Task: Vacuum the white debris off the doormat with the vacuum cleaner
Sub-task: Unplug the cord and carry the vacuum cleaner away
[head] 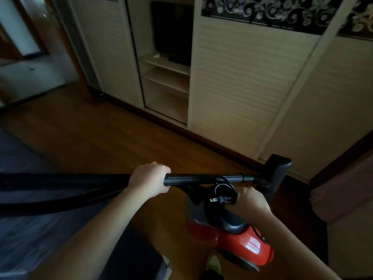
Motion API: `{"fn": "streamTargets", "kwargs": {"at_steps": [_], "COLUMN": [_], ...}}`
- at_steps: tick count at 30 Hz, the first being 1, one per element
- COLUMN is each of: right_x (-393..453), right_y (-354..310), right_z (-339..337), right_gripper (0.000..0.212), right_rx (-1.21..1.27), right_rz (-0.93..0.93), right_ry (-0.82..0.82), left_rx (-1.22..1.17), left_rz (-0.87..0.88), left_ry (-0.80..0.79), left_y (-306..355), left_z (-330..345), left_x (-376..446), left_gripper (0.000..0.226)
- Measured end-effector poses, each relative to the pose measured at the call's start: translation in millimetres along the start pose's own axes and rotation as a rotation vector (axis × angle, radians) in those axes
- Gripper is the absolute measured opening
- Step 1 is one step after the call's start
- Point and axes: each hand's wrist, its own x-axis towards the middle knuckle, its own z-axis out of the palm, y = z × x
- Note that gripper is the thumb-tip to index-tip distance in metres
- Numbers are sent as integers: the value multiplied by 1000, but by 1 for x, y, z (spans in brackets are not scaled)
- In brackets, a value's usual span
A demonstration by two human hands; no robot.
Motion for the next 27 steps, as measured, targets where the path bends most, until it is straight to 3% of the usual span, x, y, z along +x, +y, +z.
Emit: {"fn": "streamTargets", "kwargs": {"at_steps": [6,13,20,23,25,27], "right_x": [97,194,279,319,346,372], "right_y": [25,15,-39,-75,-103,-134], "right_z": [-26,-54,-61,-55,-50,-48], "right_gripper": [13,15,21,24,15,26], "right_rx": [12,-9,19,4,40,71], "right_rz": [-132,-344,-436,-504,-534,-548], "right_ry": [-71,-42,-78,-140,-174,-207], "left_rx": [-34,-17,-78,-108,-107,-105], "left_rz": [-149,-333,-517,-593,-624,-653], "left_ry": [-21,-78,-73,-78,-80,-81], "left_y": [-5,-28,-80,-116,-147,-181], "left_z": [-14,-30,-30,-29,-29,-30], "left_x": [67,108,126,133,138,143], "left_gripper": [14,14,41,37,31,28]}}
